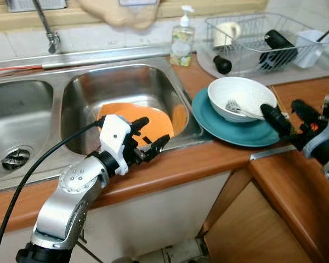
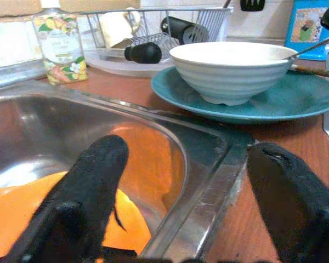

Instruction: Kitchen organization

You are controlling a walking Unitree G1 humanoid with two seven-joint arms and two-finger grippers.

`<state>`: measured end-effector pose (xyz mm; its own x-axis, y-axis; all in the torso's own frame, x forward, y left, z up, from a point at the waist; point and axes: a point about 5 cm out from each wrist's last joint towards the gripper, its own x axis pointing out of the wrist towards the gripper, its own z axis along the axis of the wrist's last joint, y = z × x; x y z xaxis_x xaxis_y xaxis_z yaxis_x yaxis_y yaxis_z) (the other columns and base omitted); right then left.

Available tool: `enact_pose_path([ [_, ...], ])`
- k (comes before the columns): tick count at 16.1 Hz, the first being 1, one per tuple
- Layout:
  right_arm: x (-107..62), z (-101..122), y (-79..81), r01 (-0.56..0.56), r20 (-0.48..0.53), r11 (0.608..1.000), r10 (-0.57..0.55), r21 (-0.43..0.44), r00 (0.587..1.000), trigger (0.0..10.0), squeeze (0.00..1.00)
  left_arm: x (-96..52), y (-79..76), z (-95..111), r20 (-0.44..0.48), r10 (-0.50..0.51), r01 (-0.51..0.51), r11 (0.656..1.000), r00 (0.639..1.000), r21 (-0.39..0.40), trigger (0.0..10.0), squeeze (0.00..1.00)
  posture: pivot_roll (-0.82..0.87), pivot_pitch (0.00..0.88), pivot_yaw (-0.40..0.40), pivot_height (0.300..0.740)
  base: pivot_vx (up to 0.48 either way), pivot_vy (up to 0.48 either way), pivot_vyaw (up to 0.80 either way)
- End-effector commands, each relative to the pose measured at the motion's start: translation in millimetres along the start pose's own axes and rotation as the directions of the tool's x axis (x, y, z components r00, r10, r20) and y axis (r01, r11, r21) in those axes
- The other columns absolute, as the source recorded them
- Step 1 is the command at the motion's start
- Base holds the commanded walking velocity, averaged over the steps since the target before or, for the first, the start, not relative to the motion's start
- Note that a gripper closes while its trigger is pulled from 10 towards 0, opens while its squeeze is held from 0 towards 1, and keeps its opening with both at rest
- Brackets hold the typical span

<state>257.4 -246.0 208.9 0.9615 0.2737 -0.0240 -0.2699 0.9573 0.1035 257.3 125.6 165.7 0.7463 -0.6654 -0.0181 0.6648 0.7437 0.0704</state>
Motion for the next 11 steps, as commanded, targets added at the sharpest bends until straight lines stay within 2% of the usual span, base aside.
enact_pose_path([
  [1,-3.5,7.4,2.4,-0.011,0.022,0.999,0.012,-0.05,1.0,10.0,0.47,-2.0,-3.5,1.5,-0.001,-0.025,0.025,1.0,1.0,0.016,10.0,0.2,-0.08,0.0,0.009,0.74,0.0,0.0,0.0],
  [2,-4.5,4.3,1.7,-0.003,-0.008,0.997,0.003,-0.072,1.0,10.0,0.0,-4.5,-6.4,1.9,-0.002,-0.044,0.044,0.999,0.999,0.013,10.0,0.0,-0.08,0.0,0.006,0.74,0.0,0.0,0.0],
  [4,-2.3,0.8,2.8,0.007,-0.037,0.994,-0.011,-0.106,0.999,10.0,0.0,-6.6,-8.8,1.3,-0.007,-0.057,0.057,0.998,0.998,0.01,10.0,0.0,-0.08,0.0,0.006,0.74,0.0,0.0,0.0],
  [7,3.8,-0.8,10.2,-0.015,-0.045,0.993,0.01,-0.114,0.999,10.0,0.0,-5.6,-9.3,1.9,-0.006,-0.062,0.062,0.998,0.998,0.012,10.0,0.0,-0.08,0.0,0.004,0.74,0.0,0.0,0.0],
  [11,8.1,-3.8,4.5,0.051,-0.075,0.989,-0.062,-0.14,0.995,10.0,0.0,-5.7,-8.5,2.2,-0.007,-0.054,0.055,0.998,0.998,0.014,10.0,0.0,-0.08,0.0,0.003,0.74,0.0,0.0,0.0],
])
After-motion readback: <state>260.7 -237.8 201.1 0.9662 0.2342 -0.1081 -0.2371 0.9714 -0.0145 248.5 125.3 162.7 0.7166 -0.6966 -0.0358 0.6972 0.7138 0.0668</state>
